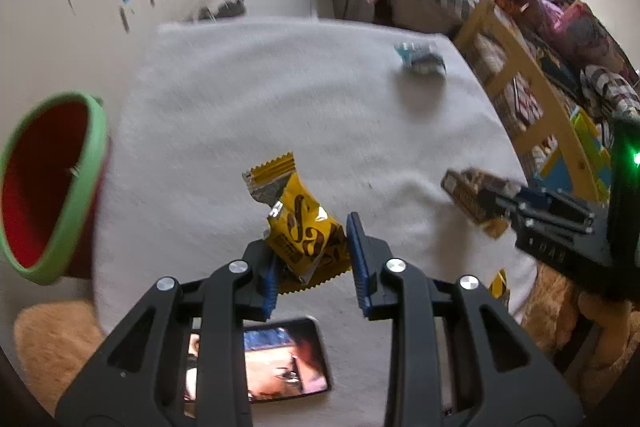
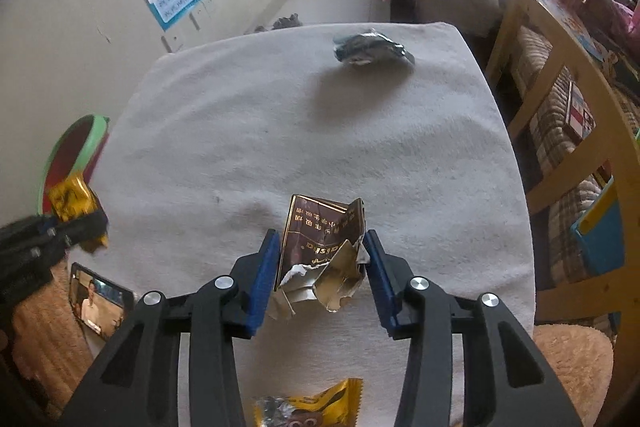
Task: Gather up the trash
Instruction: 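Carry the yellow wrapper and brown box over the green bin with both grippers, then open both grippers to drop the wrapper and box into the bin, then grasp the yellow snack packet with the left gripper while the right gripper grasps the silver-blue wrapper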
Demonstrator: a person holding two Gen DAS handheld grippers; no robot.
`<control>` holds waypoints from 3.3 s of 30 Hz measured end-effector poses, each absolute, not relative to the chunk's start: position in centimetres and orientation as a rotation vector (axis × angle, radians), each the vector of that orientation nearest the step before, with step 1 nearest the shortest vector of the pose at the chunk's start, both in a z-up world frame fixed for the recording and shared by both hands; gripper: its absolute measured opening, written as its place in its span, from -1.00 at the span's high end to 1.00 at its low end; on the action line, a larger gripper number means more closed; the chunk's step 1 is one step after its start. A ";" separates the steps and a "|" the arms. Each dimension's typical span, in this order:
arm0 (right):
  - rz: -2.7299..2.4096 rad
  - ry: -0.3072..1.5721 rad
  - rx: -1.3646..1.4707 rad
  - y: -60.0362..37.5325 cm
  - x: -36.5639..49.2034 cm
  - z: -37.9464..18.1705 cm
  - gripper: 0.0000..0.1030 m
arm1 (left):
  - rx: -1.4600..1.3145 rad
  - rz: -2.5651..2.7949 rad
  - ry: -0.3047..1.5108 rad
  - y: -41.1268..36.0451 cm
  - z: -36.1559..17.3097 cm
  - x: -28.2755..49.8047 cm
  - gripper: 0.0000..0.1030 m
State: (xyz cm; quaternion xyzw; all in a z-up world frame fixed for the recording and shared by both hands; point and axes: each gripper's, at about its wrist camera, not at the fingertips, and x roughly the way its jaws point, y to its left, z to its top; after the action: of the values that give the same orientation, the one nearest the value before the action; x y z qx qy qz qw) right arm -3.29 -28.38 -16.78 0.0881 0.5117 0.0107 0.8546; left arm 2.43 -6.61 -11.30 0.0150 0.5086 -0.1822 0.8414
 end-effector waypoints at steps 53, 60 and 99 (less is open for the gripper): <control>0.495 0.940 -0.027 -6.0 5.5 -8.0 0.20 | -0.219 0.061 0.941 13.5 -9.2 4.4 0.44; 0.560 1.000 0.017 -2.6 7.9 -8.9 0.20 | -0.268 0.092 0.963 16.4 -10.4 5.2 0.44; 0.304 1.049 0.115 -16.3 8.1 -9.4 -0.36 | -0.221 -0.172 1.005 9.1 -10.4 5.8 -0.34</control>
State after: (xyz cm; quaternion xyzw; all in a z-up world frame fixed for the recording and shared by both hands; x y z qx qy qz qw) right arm 8.08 -16.31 -9.38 0.0548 0.4984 0.1443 0.8531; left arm 5.75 9.12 -10.37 -0.1057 0.4799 -0.0823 0.8670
